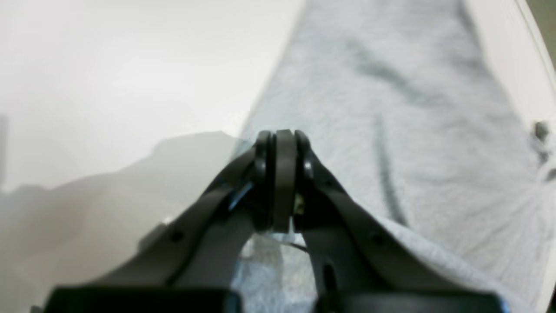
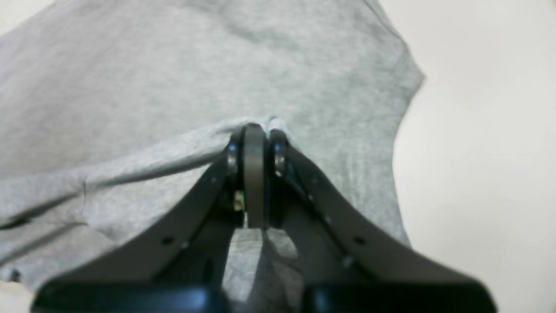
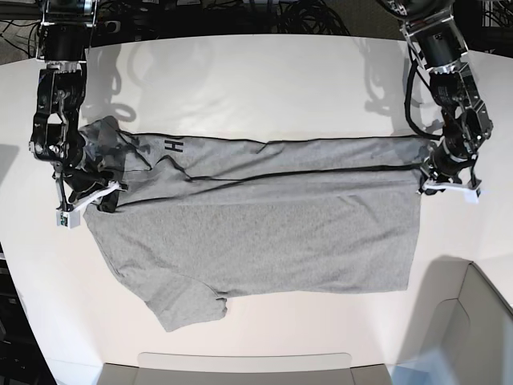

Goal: Fold the T-shirt properly
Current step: 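Lay the folded edge down and release both grippers, withdrawing toward the collar, then move the right gripper to the sleeve and grasp the hem corner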

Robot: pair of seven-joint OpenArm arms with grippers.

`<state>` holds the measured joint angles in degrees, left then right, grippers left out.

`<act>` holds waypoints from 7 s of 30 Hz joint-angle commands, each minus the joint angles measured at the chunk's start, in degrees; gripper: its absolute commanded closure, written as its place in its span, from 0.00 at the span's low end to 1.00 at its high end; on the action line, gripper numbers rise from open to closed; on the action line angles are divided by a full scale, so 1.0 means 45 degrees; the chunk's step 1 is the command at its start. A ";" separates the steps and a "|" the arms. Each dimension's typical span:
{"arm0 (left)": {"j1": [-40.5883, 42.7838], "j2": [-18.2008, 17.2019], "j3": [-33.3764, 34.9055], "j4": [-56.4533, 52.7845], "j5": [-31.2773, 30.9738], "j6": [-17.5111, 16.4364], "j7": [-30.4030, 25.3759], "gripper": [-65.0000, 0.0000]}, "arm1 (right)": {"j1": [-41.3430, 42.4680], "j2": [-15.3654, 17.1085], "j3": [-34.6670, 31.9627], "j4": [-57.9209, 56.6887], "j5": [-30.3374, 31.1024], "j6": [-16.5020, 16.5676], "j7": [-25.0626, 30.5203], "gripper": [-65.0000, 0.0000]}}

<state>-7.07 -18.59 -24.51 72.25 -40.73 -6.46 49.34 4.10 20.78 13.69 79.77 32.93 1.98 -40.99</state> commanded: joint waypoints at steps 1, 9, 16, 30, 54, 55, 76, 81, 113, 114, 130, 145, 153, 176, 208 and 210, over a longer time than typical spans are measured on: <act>-0.0412 -0.0255 -0.0091 -0.0143 -0.0043 -0.0040 -0.0288 1.00 | 0.0369 0.0160 -0.0064 0.0120 0.0155 0.0059 0.0289 1.00; -0.1174 -0.0607 -0.0072 -0.1374 -0.0043 -0.0040 -0.0328 1.00 | 0.1131 0.0160 -0.0142 -0.0974 0.0155 0.0059 0.0543 1.00; -0.1174 -0.0919 -0.0052 -0.1413 -0.0043 -0.0059 -0.0328 1.00 | 0.1346 0.0140 -0.0161 -0.1658 0.0155 0.0059 0.1012 1.00; -0.1076 -0.1095 -0.0208 -0.1081 -0.0121 -0.0040 -0.0191 0.80 | 0.0799 0.0160 -0.0044 0.0218 0.0233 0.0059 0.0953 0.66; 0.1601 -0.1075 0.3992 0.0990 -0.0043 -0.0079 -0.0328 1.00 | -0.1917 -0.0641 -0.0025 0.0902 0.0155 0.0020 0.0934 1.00; 0.1601 -0.1095 0.4089 0.0619 -0.0023 -0.0079 -0.0347 1.00 | -0.1917 -0.0622 -0.0025 0.0589 0.0155 0.0020 0.0934 1.00; 0.4238 -0.1564 0.3210 0.0013 0.2653 -0.1993 -0.1109 1.00 | -0.4613 0.0668 -0.0025 0.1195 0.0214 0.0039 0.0934 1.00; 0.5762 -0.1564 0.3210 0.1127 0.2653 -0.1993 -0.1129 1.00 | -0.5492 0.0980 -0.0025 0.1742 0.0214 0.0059 0.0934 1.00; 0.9571 -0.0821 -0.1752 0.5991 0.2653 -0.5803 -0.0972 1.00 | -0.8110 -0.1794 0.4293 0.6254 0.0214 0.3223 0.0934 1.00; 0.9552 -0.0841 -0.1752 0.6206 0.2653 -0.5803 -0.0972 1.00 | -0.8110 -0.1970 0.4410 0.6626 0.0214 0.3223 0.0934 1.00; 0.7149 -0.0782 -0.1732 0.7124 0.2653 -0.5764 0.0610 1.00 | -0.0002 -0.1266 0.4176 0.4320 -0.3166 0.3243 -0.3638 1.00; 0.4668 0.0937 -0.2279 0.7105 0.2653 -0.5725 0.3208 1.00 | 0.3202 -0.1266 0.0386 -0.5174 -0.6780 0.3302 -0.1157 1.00; 0.4648 0.0937 -0.2279 0.7085 0.2653 -0.5725 0.3208 1.00 | -0.0178 -0.0876 0.0132 -0.0681 -0.6682 0.4493 -0.3618 1.00; 0.4668 0.0937 -0.2279 0.7066 0.2673 -0.5725 0.3208 1.00 | 0.5819 -0.1188 0.0796 -0.4979 -0.6721 0.5177 -0.0590 0.56; 0.4121 0.1210 -0.1713 0.7046 0.2653 -0.5725 0.3736 1.00 | 0.6581 -0.1970 -0.0728 -1.0722 -0.6663 0.6466 0.3239 0.56; 0.4121 0.1210 -0.1713 0.7046 0.2653 -0.5725 0.3736 1.00 | 0.6562 -0.1950 -0.0728 -1.0253 -0.6663 0.6466 0.3239 0.56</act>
<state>11.88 -12.38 -32.12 103.04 -28.12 -32.23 67.07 32.64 11.27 10.33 33.12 4.01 30.85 -25.19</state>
